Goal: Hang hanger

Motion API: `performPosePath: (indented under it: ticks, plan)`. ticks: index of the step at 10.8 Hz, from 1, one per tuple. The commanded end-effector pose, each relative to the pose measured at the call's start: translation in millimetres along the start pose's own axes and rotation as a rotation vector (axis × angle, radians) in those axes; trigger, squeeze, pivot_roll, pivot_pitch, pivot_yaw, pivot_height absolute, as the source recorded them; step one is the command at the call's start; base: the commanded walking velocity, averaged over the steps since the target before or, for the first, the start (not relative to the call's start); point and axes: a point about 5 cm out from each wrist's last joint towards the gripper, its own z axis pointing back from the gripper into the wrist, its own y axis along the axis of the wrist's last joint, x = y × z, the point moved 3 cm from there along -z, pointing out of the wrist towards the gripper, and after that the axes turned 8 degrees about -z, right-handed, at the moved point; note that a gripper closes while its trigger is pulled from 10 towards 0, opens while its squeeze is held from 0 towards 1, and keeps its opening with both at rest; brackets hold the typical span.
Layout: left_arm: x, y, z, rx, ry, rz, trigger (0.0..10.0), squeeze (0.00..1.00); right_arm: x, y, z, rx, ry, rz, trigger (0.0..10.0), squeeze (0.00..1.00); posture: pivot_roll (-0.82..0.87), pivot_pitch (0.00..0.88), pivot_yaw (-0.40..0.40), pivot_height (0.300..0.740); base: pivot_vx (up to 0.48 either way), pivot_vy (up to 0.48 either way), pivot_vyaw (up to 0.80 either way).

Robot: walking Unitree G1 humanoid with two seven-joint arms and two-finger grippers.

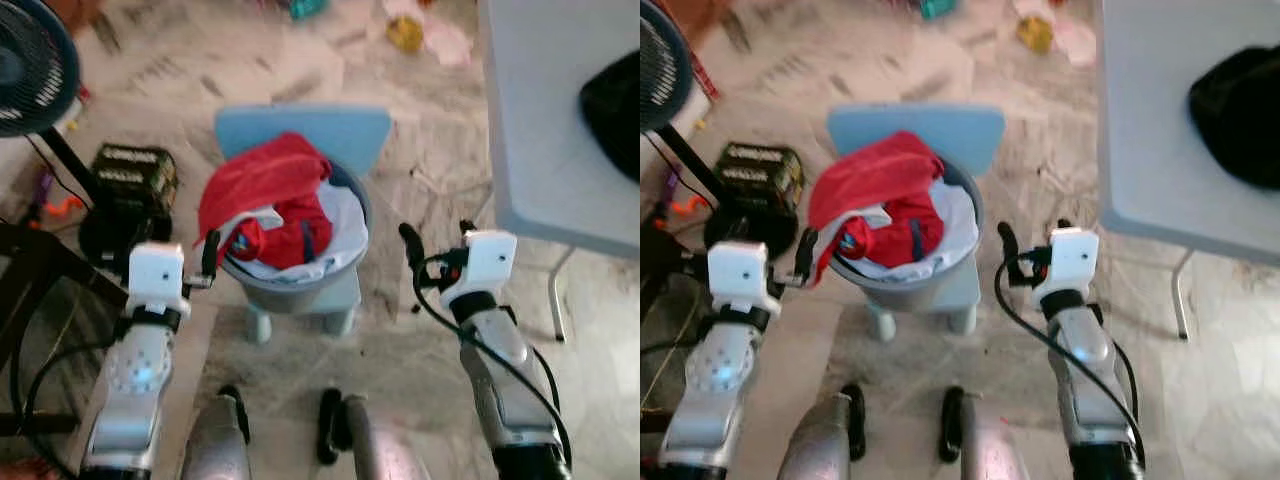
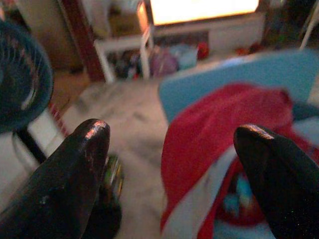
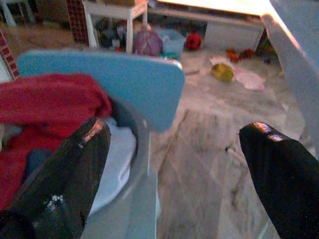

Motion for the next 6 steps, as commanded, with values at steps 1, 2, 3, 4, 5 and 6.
performPosePath:
  ticks: [1, 2, 3, 4, 5, 6]
  plan:
    - [2.1, 0.7, -0.7, 0.006, -0.024, 0.012, 10.0, 0.00, 13.2, -2.1, 2.2, -0.001, -0.046, 0.007, 10.0, 0.00, 0.05, 0.124, -0.079, 0.740, 0.266, 0.000, 0.00]
    - [4.1, 2.2, -1.5, 0.012, -0.032, 0.015, 10.0, 0.00, 13.8, -3.0, 2.8, -0.004, -0.045, 0.012, 10.0, 0.00, 0.05, 0.123, -0.078, 0.740, 0.319, 0.000, 0.00]
    - [5.7, 3.3, -2.0, 0.016, -0.037, 0.016, 10.0, 0.00, 13.6, -3.1, 2.9, -0.004, -0.044, 0.014, 10.0, 0.00, 0.05, 0.125, -0.077, 0.740, 0.334, 0.000, 0.00]
    - [6.7, 4.8, -3.6, 0.022, -0.040, 0.020, 10.0, 0.00, 11.9, -1.5, 1.0, 0.007, -0.040, 0.021, 10.0, 0.00, 0.04, 0.132, -0.064, 0.740, 0.379, 0.000, 0.00]
    - [7.6, 5.5, -5.6, 0.023, -0.042, 0.023, 10.0, 0.00, 10.1, 0.4, -1.8, 0.022, -0.038, 0.032, 10.0, 0.00, 0.03, 0.133, -0.059, 0.740, 0.405, 0.000, 0.00]
    - [11.9, 8.6, -9.9, 0.036, -0.058, 0.026, 10.0, 0.00, 10.3, 2.5, -5.3, 0.034, -0.039, 0.036, 10.0, 0.00, 0.03, 0.131, -0.061, 0.740, 0.424, 0.000, 0.00]
